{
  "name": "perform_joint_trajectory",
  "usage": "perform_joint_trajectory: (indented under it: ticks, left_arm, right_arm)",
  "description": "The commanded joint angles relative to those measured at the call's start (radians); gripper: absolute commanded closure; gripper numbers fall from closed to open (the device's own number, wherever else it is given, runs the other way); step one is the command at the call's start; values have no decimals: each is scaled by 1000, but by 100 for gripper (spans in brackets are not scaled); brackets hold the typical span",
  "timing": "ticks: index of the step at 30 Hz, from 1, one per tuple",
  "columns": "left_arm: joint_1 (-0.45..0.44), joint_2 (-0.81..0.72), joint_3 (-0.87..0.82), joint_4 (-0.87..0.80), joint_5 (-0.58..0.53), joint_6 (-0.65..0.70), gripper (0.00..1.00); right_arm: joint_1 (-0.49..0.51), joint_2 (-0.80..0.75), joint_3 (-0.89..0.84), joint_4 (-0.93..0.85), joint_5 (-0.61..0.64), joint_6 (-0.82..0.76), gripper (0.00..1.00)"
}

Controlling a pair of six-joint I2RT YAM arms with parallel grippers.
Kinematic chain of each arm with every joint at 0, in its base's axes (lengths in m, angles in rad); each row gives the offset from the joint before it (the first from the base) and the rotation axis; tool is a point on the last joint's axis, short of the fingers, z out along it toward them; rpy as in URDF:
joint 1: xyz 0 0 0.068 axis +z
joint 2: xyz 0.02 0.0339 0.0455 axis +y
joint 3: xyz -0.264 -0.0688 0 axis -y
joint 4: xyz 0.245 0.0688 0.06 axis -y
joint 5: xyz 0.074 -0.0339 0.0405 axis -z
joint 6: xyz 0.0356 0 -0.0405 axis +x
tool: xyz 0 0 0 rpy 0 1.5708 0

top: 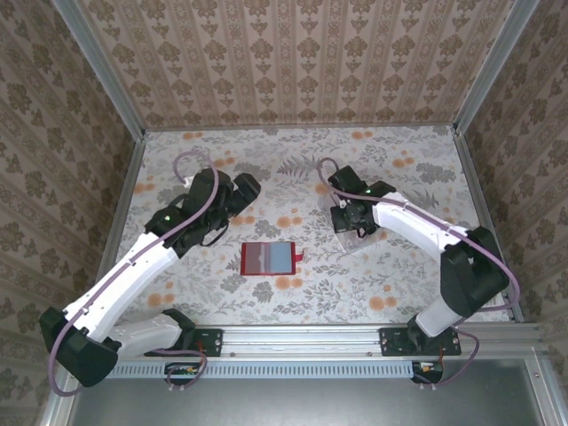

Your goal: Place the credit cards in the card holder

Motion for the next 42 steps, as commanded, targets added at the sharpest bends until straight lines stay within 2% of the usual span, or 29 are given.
perform_joint_trajectory:
  ticks: [1, 5, 9, 16, 24, 36, 42]
  left_arm:
    - [26, -45, -71, 62, -26, 144, 0]
    - [56, -92, -160, 135, -27, 309, 0]
    - [79, -119, -196, 70, -80, 403, 0]
    - [93, -123, -256, -9, -170, 487, 0]
    - [96, -119, -312, -32, -157, 467, 0]
    - [96, -46, -335, -8, -115, 495, 0]
    - [87, -5, -336, -10, -86, 522, 0]
  right_arm:
    - [4, -67, 32, 14, -82, 72, 100]
    - [64, -78, 13, 122, -181, 182, 100]
    - [211, -31, -21, 314, -224, 304, 100]
    - [398, 113, -43, 580, -142, 463, 100]
    - [438, 186, -121, 747, -91, 552, 100]
    - [435, 170, -276, 805, -42, 611, 100]
    - [414, 158, -337, 853, -66, 629, 100]
